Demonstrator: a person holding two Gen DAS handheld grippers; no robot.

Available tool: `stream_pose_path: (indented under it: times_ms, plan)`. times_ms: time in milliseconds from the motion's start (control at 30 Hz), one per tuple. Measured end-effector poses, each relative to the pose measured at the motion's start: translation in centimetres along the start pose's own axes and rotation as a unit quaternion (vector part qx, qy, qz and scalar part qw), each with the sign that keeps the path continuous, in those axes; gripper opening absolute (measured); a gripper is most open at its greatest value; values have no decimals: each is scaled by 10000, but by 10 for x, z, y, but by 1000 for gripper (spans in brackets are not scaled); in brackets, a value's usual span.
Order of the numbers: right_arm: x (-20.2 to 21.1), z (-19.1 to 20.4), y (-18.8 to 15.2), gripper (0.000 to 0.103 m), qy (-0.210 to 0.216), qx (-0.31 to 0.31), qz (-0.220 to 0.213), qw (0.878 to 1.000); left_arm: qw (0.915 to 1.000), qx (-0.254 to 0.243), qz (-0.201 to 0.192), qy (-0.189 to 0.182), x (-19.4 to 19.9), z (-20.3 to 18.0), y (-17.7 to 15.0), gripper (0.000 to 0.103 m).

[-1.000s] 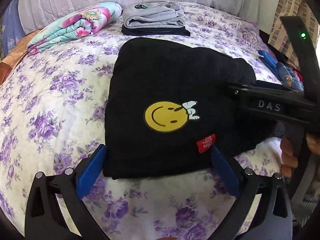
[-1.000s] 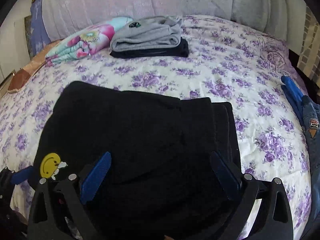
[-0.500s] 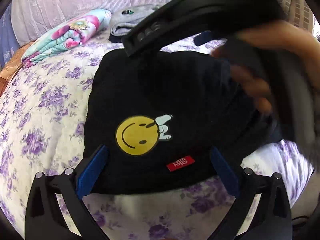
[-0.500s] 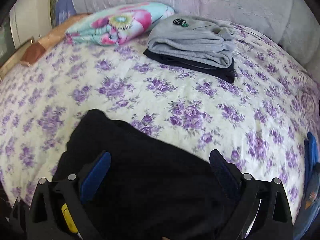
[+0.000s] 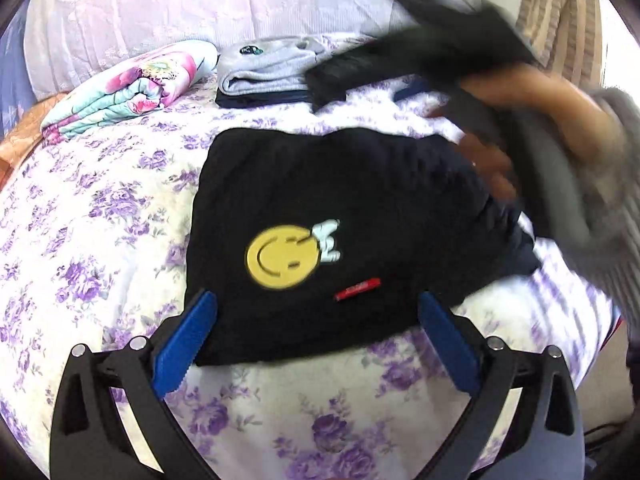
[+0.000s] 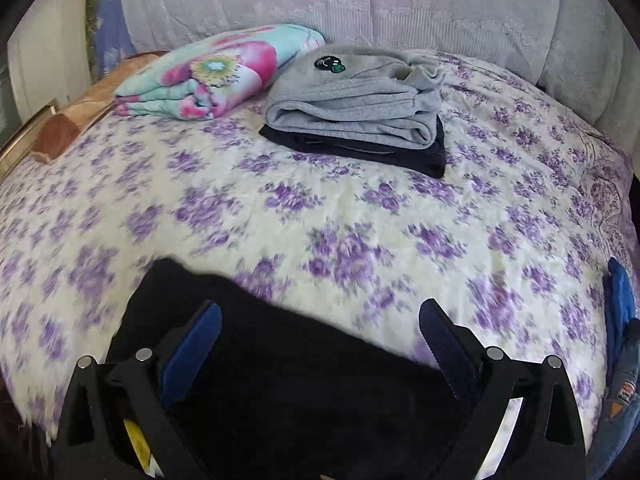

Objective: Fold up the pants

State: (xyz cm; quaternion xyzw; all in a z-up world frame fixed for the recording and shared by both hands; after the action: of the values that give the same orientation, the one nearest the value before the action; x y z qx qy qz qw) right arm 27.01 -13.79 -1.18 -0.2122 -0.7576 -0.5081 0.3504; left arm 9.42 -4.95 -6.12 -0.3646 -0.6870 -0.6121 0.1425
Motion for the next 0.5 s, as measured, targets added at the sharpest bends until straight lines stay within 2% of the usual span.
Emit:
stream_pose_path:
  times_ms: [67,133,233,333,433,500]
  plan:
    - [-5,4,-17,99,-385,302,141,9987,9998,50,81,-167,-6,-5,4,99]
    - [-21,9,-24,99,-557,465,272,9970,9993,95,220,-283,-17,-11,7,99]
    - [-45,4,-19,99,-370,111,472,9981,9988,-38,484,-70,-34,-18,4,99]
    - [-56,-2,-12,99,-189,-174,557,9981,9981,-156,587,-111,-32,-17,1,99]
    - [-33,-14,-16,99,-229,-482,179,9984,9975,-344,616,-52,-24,-23,-9,99]
    - [-3,-23,-28,99,-353,-511,-166,9979,9985,-270,455,-167,-13,-19,-10,99]
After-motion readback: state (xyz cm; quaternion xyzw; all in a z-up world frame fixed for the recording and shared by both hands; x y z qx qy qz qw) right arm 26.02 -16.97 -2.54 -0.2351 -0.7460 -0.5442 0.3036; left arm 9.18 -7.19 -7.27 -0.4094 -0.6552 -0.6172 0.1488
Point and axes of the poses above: each gripper's, at about its wrist camera, not at the fingertips, and x roughly against the way its jaws point, z to its left, y to its top, the point moved 2 cm from there along -x, roughly the way its jaws point, and after that the axes turned 11 degrees about -y, right-handed, at the moved point
